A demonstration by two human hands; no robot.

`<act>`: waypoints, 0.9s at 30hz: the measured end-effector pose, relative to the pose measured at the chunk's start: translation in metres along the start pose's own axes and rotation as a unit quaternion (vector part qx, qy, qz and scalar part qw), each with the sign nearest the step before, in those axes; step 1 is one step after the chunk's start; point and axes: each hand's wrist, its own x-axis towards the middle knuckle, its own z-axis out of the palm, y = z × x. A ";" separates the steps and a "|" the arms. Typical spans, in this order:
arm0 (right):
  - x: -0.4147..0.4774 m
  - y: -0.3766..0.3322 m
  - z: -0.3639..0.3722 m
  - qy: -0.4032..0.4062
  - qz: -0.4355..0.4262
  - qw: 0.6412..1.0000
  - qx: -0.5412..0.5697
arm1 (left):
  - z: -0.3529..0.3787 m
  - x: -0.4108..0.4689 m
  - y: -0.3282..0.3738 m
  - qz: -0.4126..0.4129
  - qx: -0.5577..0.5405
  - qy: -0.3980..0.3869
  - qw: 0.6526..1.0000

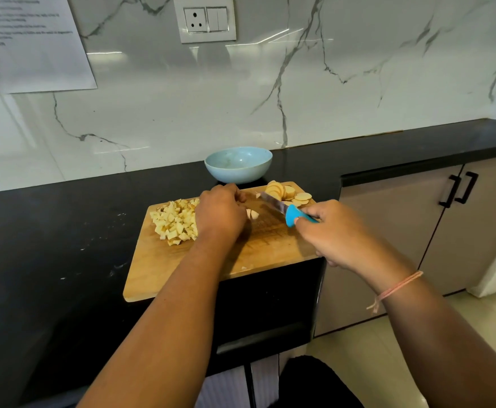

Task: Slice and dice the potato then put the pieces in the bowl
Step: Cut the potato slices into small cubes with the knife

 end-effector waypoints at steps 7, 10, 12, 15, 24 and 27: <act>0.020 0.003 0.003 0.028 -0.006 0.999 -0.029 | 0.002 -0.007 0.012 0.074 0.028 -0.044 0.996; 0.017 0.006 0.005 0.007 -0.020 0.999 -0.034 | 0.005 -0.004 0.009 0.043 0.006 -0.015 0.999; 0.013 0.007 0.006 -0.005 -0.026 1.000 -0.017 | 0.005 -0.003 0.005 0.027 0.001 0.007 1.000; 0.006 0.009 0.002 -0.014 -0.032 0.999 0.001 | 0.005 -0.001 0.002 0.013 0.001 0.017 1.000; 0.003 0.011 -0.013 0.009 -0.036 0.998 0.045 | 0.002 0.000 -0.003 0.017 0.056 0.011 0.998; 0.015 0.007 -0.006 0.042 -0.040 0.997 0.060 | 0.005 -0.004 0.005 0.093 0.035 -0.023 0.995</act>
